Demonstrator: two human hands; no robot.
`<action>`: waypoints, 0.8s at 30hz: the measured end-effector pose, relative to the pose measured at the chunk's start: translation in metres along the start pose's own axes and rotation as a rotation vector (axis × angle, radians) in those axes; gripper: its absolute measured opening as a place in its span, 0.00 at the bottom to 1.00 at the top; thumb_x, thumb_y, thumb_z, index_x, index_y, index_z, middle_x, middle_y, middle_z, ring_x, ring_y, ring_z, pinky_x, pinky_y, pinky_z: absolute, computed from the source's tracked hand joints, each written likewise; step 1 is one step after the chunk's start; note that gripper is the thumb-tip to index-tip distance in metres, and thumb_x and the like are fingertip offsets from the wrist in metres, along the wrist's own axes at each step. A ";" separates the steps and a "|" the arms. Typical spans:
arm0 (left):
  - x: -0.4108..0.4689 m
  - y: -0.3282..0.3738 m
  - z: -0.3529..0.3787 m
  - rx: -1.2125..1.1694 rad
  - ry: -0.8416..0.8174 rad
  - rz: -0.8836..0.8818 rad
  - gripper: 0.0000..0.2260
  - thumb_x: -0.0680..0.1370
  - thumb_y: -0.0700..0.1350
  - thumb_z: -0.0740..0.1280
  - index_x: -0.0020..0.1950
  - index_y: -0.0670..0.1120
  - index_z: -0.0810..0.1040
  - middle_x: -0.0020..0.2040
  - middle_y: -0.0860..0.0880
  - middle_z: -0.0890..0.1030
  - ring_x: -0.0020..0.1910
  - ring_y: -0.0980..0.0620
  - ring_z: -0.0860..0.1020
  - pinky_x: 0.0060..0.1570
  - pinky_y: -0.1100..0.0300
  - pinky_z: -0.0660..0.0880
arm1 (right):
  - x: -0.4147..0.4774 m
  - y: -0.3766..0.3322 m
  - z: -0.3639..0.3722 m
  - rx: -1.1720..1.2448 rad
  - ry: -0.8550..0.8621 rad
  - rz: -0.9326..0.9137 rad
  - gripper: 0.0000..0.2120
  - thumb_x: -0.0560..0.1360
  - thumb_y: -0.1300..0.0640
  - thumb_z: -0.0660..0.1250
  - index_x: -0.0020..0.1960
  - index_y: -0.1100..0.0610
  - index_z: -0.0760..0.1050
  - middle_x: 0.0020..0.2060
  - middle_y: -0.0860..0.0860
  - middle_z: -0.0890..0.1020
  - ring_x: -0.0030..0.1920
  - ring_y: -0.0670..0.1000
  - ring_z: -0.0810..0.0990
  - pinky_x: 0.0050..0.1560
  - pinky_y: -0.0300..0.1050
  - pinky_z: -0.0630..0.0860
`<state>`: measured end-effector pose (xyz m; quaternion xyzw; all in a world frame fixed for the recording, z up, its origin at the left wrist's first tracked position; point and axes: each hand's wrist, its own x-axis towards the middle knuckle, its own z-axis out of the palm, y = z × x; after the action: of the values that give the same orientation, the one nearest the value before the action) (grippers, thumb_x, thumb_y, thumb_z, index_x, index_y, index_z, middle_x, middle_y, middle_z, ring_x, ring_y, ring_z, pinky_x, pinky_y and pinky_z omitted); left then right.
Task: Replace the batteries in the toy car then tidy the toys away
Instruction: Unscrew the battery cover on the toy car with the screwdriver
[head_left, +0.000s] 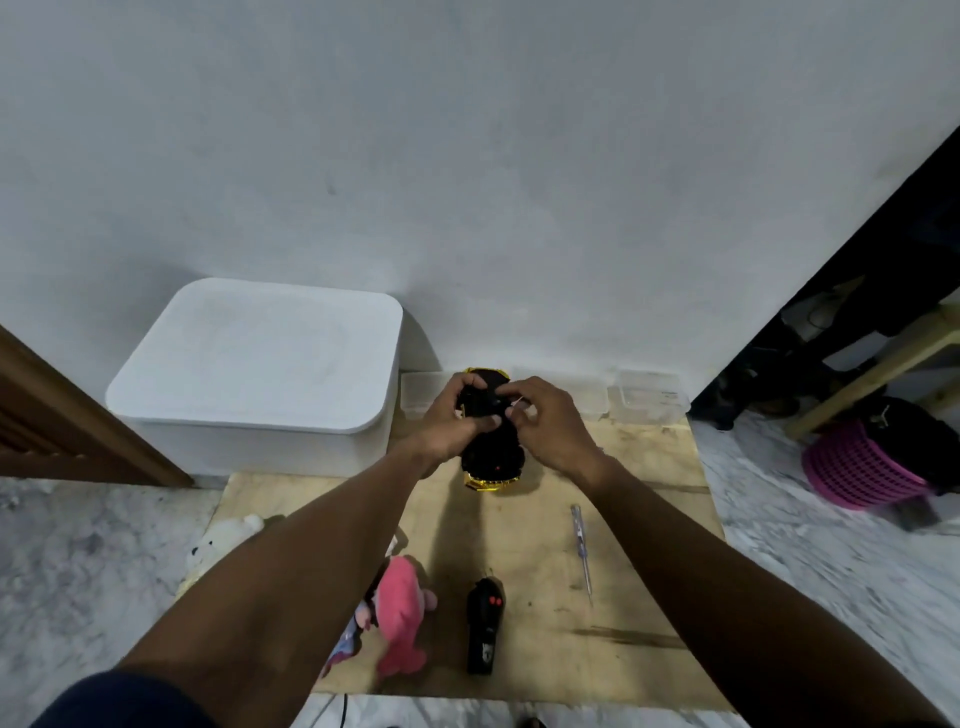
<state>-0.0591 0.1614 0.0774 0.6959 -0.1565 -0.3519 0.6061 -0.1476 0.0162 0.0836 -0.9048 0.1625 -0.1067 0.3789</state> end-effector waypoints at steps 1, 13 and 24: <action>0.001 -0.002 0.000 -0.003 0.009 -0.001 0.16 0.75 0.37 0.72 0.57 0.53 0.73 0.59 0.50 0.75 0.54 0.50 0.76 0.39 0.59 0.77 | -0.005 0.005 -0.001 0.035 0.063 0.017 0.14 0.76 0.66 0.65 0.59 0.55 0.80 0.54 0.52 0.81 0.51 0.48 0.79 0.53 0.39 0.75; 0.010 -0.008 -0.007 0.055 0.004 -0.017 0.11 0.78 0.37 0.67 0.56 0.51 0.78 0.59 0.47 0.77 0.54 0.46 0.77 0.39 0.60 0.78 | -0.078 0.125 0.021 -0.344 -0.297 0.685 0.20 0.70 0.57 0.74 0.61 0.59 0.75 0.56 0.58 0.80 0.53 0.60 0.82 0.50 0.50 0.79; 0.014 -0.004 -0.005 0.116 0.015 0.041 0.03 0.80 0.42 0.67 0.53 0.50 0.78 0.50 0.52 0.78 0.47 0.54 0.77 0.41 0.65 0.76 | -0.048 0.098 0.013 -0.072 0.023 0.584 0.20 0.70 0.64 0.71 0.61 0.61 0.76 0.49 0.58 0.83 0.47 0.60 0.84 0.52 0.53 0.81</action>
<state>-0.0469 0.1570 0.0695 0.7292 -0.1865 -0.3246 0.5727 -0.2084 -0.0219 0.0009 -0.8313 0.4241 0.0023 0.3594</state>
